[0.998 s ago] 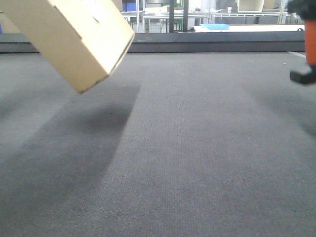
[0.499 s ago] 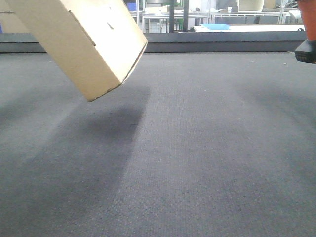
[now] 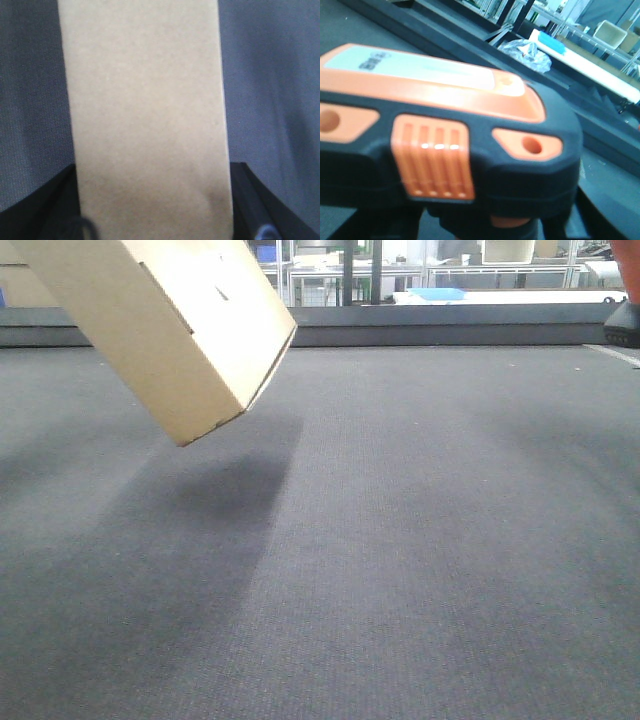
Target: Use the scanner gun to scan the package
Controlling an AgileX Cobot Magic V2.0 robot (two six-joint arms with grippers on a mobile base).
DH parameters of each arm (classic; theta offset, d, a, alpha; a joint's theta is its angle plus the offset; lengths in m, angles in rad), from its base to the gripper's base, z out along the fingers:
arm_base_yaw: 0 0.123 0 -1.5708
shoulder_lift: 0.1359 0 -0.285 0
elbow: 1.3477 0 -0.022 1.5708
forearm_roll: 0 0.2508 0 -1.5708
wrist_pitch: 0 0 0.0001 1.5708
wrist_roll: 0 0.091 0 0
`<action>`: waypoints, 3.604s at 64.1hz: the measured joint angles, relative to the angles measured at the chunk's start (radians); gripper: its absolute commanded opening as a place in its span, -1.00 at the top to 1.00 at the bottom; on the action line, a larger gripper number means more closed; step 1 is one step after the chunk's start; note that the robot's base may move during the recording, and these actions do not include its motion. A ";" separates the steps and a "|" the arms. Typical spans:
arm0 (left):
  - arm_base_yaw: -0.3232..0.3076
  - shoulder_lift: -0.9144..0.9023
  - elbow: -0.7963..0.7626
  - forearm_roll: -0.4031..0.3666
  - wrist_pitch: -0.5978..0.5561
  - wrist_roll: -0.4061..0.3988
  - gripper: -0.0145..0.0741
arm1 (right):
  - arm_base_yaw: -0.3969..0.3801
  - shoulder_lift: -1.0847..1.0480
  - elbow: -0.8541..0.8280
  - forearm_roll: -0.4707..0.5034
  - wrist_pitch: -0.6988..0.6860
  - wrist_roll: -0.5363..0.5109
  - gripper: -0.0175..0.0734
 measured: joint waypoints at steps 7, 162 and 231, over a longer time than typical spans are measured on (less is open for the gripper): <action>0.000 0.000 0.000 0.002 0.000 -0.002 0.92 | 0.000 0.007 0.000 0.000 -0.015 0.000 0.97; 0.000 0.000 0.000 0.036 0.001 -0.002 0.92 | 0.000 -0.009 0.375 0.156 -0.527 0.465 0.97; 0.000 0.000 0.000 0.037 0.001 -0.002 0.92 | 0.000 0.196 0.375 0.094 -0.600 0.519 0.97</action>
